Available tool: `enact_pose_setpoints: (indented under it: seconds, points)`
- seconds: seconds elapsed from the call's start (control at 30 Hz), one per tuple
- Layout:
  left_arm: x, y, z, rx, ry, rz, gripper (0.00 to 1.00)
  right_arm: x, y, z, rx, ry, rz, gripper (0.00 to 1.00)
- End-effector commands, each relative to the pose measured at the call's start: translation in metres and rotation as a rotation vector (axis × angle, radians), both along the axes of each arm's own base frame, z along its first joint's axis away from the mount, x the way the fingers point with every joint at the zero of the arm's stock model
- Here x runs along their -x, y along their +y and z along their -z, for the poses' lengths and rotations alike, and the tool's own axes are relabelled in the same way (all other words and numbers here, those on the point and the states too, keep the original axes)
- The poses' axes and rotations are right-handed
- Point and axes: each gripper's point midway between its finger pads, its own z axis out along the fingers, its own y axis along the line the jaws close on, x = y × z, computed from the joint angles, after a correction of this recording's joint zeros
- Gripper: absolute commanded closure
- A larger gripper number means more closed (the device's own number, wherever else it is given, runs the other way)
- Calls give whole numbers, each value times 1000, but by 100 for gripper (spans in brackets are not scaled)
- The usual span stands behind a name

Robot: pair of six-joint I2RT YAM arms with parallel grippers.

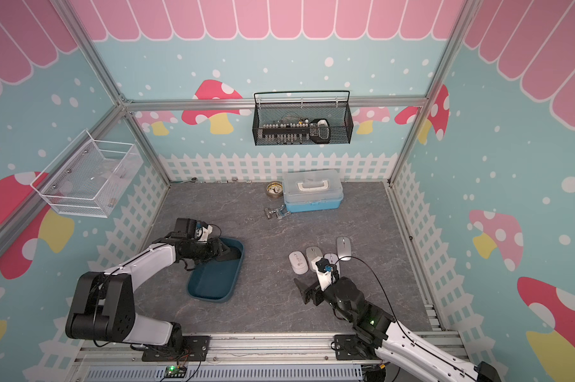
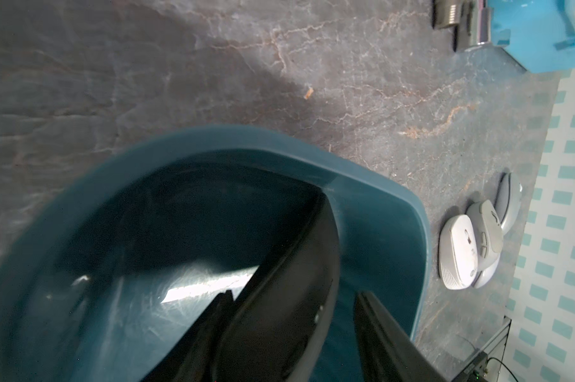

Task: Put the mouse in the storage box
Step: Place the mouse in the storage box.

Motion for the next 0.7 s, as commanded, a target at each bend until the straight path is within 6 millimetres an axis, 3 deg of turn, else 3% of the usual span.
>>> enact_pose_setpoints:
  seconds: [0.0, 0.3, 0.47, 0.67]
  points:
    - [-7, 9, -5, -51, -20, -23, 34, -1, -2, -4, -14, -7, 18, 1]
    - [-14, 29, -10, -165, -29, -66, 27, -4, -3, 1, 2, 54, 51, 1]
    - [-15, 29, -14, -171, -40, -56, 26, -6, -2, 5, 26, 83, 56, 1]
    - [-17, 38, -36, -215, -110, -88, 26, -9, -6, 4, 30, 96, 93, 1]
